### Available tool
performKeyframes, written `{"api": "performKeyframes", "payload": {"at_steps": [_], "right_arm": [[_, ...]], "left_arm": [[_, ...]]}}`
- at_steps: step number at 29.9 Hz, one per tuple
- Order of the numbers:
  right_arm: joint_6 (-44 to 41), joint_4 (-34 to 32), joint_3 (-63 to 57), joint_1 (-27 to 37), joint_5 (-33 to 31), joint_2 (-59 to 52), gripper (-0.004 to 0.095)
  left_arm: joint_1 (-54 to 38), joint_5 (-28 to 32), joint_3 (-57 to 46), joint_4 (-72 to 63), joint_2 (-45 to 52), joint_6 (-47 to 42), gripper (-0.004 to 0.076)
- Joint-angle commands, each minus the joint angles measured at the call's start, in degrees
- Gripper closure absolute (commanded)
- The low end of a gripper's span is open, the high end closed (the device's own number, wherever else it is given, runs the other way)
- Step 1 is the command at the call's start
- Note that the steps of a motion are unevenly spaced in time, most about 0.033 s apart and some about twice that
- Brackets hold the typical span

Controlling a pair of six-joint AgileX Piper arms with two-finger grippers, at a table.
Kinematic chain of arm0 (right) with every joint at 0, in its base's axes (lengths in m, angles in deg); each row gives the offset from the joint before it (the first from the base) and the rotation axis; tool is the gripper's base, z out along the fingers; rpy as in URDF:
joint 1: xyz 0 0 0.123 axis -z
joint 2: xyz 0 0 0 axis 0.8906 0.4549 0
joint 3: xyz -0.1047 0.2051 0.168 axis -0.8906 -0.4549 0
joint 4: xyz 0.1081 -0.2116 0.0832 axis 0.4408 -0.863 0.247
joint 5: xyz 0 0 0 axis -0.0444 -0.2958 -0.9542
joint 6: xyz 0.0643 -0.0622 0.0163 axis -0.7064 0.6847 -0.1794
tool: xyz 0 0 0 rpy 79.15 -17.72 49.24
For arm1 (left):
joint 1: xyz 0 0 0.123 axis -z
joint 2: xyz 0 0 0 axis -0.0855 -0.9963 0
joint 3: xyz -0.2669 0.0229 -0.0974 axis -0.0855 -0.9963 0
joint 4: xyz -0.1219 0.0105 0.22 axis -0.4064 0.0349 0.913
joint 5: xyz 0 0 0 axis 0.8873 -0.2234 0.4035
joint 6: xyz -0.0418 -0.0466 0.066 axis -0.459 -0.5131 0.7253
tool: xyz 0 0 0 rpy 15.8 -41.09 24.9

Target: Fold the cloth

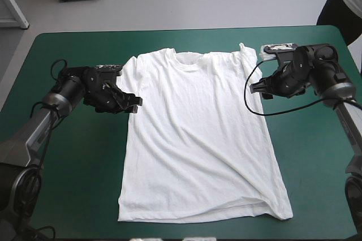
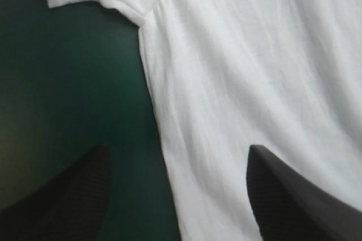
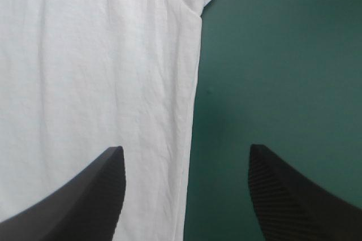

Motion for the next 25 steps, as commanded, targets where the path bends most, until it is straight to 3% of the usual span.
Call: {"api": "performKeyframes", "payload": {"at_steps": [1, 11, 15, 23, 25], "right_arm": [[0.8, -0.2, 3.1, 0.0, 2.4, -0.5, 0.0310], [2.0, -1.7, 3.1, 0.0, 4.5, 3.2, 0.0310], [2.3, -1.7, 3.1, 0.0, 6.2, 5.3, 0.0310], [2.5, -0.4, 3.1, 0.0, 6.7, 11.0, 0.0310], [2.9, 1.1, 3.1, 0.0, 7.0, 12.2, 0.0310]], "left_arm": [[2.5, 2.9, 1.9, 3.8, -0.6, -3.2, 0.0258], [4.0, 5.1, 1.9, 5.2, -8.1, -6.5, 0.0279], [4.0, 5.0, 1.9, 5.1, -10.0, -6.5, 0.0388], [4.0, 5.5, 1.9, 4.7, -12.6, -4.8, 0.0731], [4.0, 5.5, 1.9, 4.6, -12.9, -4.5, 0.0733]]}}
